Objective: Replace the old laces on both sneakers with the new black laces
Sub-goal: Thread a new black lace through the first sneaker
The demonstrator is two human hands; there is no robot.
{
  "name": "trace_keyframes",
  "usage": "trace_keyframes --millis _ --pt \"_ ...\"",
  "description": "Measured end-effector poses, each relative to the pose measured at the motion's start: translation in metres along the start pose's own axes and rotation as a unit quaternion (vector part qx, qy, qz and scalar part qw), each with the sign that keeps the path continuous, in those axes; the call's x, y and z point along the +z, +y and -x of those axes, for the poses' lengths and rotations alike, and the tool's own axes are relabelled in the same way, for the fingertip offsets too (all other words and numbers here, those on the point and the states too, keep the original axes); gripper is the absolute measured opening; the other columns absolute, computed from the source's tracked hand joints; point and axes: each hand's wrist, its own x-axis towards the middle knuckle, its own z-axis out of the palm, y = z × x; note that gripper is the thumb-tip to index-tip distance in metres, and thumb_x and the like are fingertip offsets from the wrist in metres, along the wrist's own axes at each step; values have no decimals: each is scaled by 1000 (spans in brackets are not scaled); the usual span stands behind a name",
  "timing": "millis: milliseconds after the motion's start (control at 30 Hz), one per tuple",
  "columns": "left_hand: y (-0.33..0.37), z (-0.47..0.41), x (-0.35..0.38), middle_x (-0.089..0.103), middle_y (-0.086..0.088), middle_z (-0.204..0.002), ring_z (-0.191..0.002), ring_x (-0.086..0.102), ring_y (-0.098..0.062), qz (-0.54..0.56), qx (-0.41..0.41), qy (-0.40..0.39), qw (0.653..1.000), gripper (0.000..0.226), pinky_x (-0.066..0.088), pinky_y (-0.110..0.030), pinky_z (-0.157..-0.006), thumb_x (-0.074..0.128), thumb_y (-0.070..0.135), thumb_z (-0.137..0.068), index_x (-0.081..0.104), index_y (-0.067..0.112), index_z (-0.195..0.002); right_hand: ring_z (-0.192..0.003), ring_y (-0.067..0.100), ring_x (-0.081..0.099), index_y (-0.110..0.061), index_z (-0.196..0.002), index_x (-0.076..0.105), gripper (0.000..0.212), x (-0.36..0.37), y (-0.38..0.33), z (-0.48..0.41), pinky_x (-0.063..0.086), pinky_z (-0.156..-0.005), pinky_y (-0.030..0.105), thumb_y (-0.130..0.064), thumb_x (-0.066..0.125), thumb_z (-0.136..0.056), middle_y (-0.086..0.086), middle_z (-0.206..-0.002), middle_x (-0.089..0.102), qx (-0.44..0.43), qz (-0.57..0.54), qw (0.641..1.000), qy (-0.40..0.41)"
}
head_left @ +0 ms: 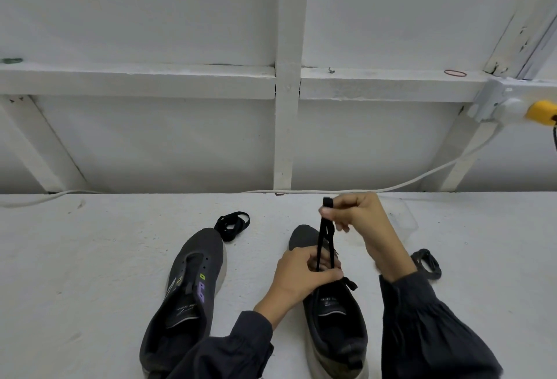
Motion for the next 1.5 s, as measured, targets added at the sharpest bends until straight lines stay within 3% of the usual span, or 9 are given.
trace_keyframes --millis 333,467,600,667,833,1000,1267,1367,1500 --pt "-4 3 0 74 14 -85 -84 68 -4 -1 -11 0 1000 12 55 -31 -90 81 33 -74 74 32 -83 -46 12 55 3 -79 68 5 8 -5 -52 48 -49 19 2 72 -83 11 -67 62 -29 -80 995 60" --pt "-8 2 1 73 20 -88 -91 67 -4 -13 -10 10 1000 12 53 -32 -91 78 37 -74 73 40 -84 -60 19 69 4 -103 67 29 -8 19 -38 54 -49 28 -19 74 -86 16 -87 71 85 103 990 -36" --pt "-9 0 1 73 21 -88 -89 67 -4 -21 -7 13 1000 13 53 -34 -90 77 40 -73 73 39 -85 -59 21 69 -4 -78 68 53 -19 30 -5 49 -49 23 -55 59 -90 13 -75 72 214 301 905 -210" --pt "-9 -1 2 73 22 -88 -89 67 -4 -28 -6 11 1000 18 53 -35 -90 75 44 -72 73 36 -87 -57 21 67 -8 -72 65 54 -19 33 8 44 -48 20 -58 56 -91 11 -69 70 204 284 914 -207" --pt "-7 0 3 72 23 -87 -90 65 -4 -18 -8 23 1000 16 52 -31 -90 73 46 -74 71 38 -87 -55 24 67 -4 -91 65 45 -24 35 22 43 -44 24 -49 65 -88 9 -70 71 134 168 976 -19" --pt "-8 0 7 63 10 -71 -70 55 -1 -33 3 50 998 42 50 -32 -75 66 63 -69 70 26 -87 -56 17 58 -11 -75 72 44 -20 35 34 34 -45 19 -52 64 -87 5 -64 62 145 196 959 -147" --pt "-9 3 10 73 10 -84 -80 67 -8 -9 -3 67 998 35 55 -34 -83 75 52 -66 69 34 -95 -64 18 50 -25 -68 77 12 -1 45 31 41 -61 28 -17 84 -74 -2 -70 62 44 97 994 -18" --pt "-9 1 8 73 15 -87 -82 67 -4 -23 -8 58 998 30 54 -30 -85 81 42 -70 69 35 -97 -55 22 50 -17 -66 73 18 3 42 29 41 -52 26 -2 82 -72 16 -61 61 34 57 998 10" --pt "-8 0 5 74 14 -87 -82 68 -3 -28 -13 35 999 38 55 -35 -87 76 50 -63 69 30 -94 -42 13 46 -7 -67 70 17 4 29 23 37 -44 20 4 75 -79 8 -49 57 26 12 1000 -6"
